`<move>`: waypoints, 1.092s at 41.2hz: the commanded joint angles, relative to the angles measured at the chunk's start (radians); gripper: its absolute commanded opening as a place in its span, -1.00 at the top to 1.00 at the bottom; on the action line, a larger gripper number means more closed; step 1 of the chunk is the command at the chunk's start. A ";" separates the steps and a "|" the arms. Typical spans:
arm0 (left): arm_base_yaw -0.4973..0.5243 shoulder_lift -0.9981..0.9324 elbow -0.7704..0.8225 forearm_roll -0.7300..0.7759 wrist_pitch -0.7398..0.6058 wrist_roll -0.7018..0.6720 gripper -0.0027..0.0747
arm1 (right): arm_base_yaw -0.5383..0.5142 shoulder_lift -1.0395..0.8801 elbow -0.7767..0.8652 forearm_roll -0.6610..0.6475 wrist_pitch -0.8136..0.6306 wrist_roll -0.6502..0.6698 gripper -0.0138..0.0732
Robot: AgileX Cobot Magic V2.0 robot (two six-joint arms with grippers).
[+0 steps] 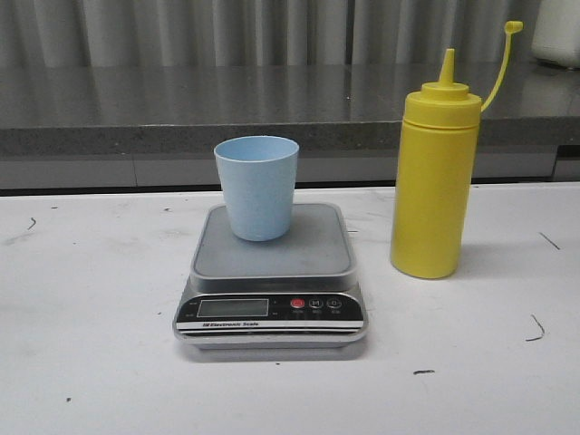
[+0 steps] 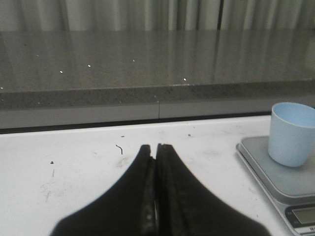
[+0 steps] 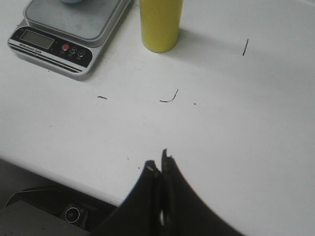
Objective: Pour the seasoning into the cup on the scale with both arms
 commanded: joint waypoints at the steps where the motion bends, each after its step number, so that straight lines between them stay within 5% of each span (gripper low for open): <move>1: 0.039 -0.027 0.052 -0.063 -0.200 0.000 0.98 | 0.003 0.004 -0.033 -0.010 -0.053 -0.010 0.95; 12: 0.081 -0.075 0.170 -0.083 -0.278 0.000 0.98 | 0.003 0.004 -0.033 -0.010 -0.052 -0.010 0.95; 45: 0.079 -0.075 0.169 -0.059 -0.259 0.000 0.98 | 0.003 0.004 -0.033 -0.010 -0.050 -0.010 0.95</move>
